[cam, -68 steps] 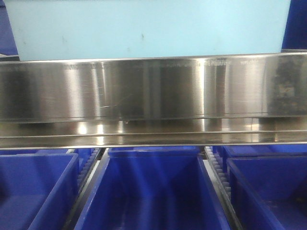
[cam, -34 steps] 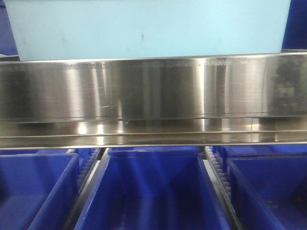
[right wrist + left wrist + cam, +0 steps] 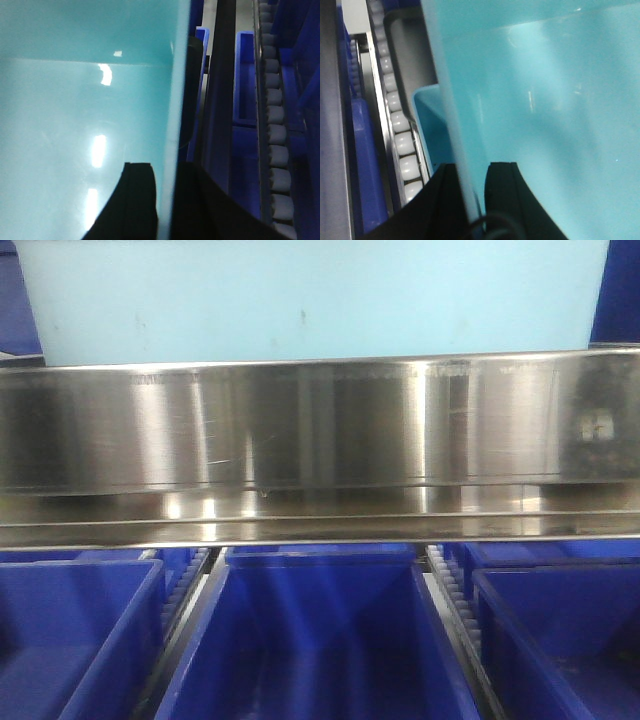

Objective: Move two blue bins to right shelf middle

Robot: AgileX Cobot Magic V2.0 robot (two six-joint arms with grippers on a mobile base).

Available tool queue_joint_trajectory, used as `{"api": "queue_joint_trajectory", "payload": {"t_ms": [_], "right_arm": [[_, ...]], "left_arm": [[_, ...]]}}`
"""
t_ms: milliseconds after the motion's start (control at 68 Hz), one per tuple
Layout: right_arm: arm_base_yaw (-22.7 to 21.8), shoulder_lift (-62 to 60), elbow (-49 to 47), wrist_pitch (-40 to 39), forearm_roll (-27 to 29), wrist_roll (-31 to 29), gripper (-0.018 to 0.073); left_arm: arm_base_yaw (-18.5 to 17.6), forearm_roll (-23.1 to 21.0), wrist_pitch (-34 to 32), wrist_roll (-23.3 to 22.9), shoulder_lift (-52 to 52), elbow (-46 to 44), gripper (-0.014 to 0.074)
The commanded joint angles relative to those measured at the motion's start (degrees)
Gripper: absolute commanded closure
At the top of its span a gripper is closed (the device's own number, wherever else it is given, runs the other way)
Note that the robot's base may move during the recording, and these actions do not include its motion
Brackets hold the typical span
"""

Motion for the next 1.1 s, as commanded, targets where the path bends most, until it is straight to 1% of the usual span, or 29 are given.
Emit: {"api": "queue_joint_trajectory", "payload": {"t_ms": [0, 118, 250, 323, 367, 558, 691, 735, 794, 838, 867, 926, 941, 985, 999, 1043, 1058, 1088], "right_arm": [[-0.5, 0.4, -0.3, -1.6, -1.7, -1.0, 0.0711], [-0.5, 0.4, -0.3, -1.6, -1.0, -1.0, 0.0711], [-0.5, 0.4, -0.3, -1.6, 2.5, -1.0, 0.0711], [-0.5, 0.4, -0.3, -1.6, 3.6, -1.0, 0.0711], [-0.5, 0.4, -0.3, -1.6, 3.8, -1.0, 0.0711], [-0.5, 0.4, -0.3, -0.6, 3.8, -1.0, 0.0711], [-0.5, 0.4, -0.3, 0.3, 3.6, -1.0, 0.0703], [-0.5, 0.4, -0.3, 0.5, 3.4, -1.0, 0.0665], [-0.5, 0.4, -0.3, 0.8, 3.4, -1.0, 0.0574], [-0.5, 0.4, -0.3, 1.0, 3.4, -1.0, 0.0462], [-0.5, 0.4, -0.3, 1.2, 3.4, -1.0, 0.0391], [-0.5, 0.4, -0.3, 1.6, 3.4, -1.0, 0.0246], [-0.5, 0.4, -0.3, 1.7, 3.4, -1.0, 0.021], [-0.5, 0.3, -0.3, 2.0, 3.4, -1.0, 0.0116], [-0.5, 0.3, -0.3, 2.0, 3.4, -1.0, 0.0078], [-0.5, 0.1, -0.3, 2.3, 3.4, -1.0, 0.002], [-0.5, -0.1, -0.3, 2.3, 3.4, -1.0, 0.0013], [-0.5, -0.3, -0.3, 2.3, 3.4, -1.0, -0.0012]], "left_arm": [[0.2, -0.8, 0.8, 0.6, -0.2, -0.7, 0.0707], [0.2, 1.5, 0.8, 0.6, -0.2, -0.7, 0.0707], [0.2, 4.5, 0.8, 0.6, -0.2, -0.8, 0.0707], [0.2, 5.5, 0.8, 0.6, -0.2, -0.8, 0.0707], [0.2, 6.9, 0.8, 0.6, -0.2, -0.9, 0.0707], [0.2, 8.1, 0.8, 0.6, -0.2, -1.0, 0.0707], [0.2, 6.8, 0.8, 0.6, -0.2, -1.0, 0.0706], [0.2, 6.8, 0.8, 0.6, -0.2, -1.0, 0.0694], [0.2, 6.2, 0.8, 0.6, -0.2, -1.0, 0.0647], [0.2, 6.2, 0.8, 0.6, -0.2, -1.0, 0.059], [0.2, 6.2, 0.8, 0.6, -0.2, -1.0, 0.0543], [0.2, 6.2, 0.8, 0.6, -0.2, -1.0, 0.0422], [0.2, 6.2, 0.8, 0.6, -0.2, -1.0, 0.0408], [0.2, 6.2, 0.8, 0.6, -0.2, -1.0, 0.0297], [0.2, 6.2, 0.8, 0.6, -0.2, -1.0, 0.0284], [0.2, 6.2, 0.8, 0.6, -0.3, -1.0, 0.0203], [0.2, 6.2, 0.8, 0.6, -0.3, -1.0, 0.0165], [0.2, 6.2, 0.8, 0.6, -0.4, -1.0, 0.0116]]}}
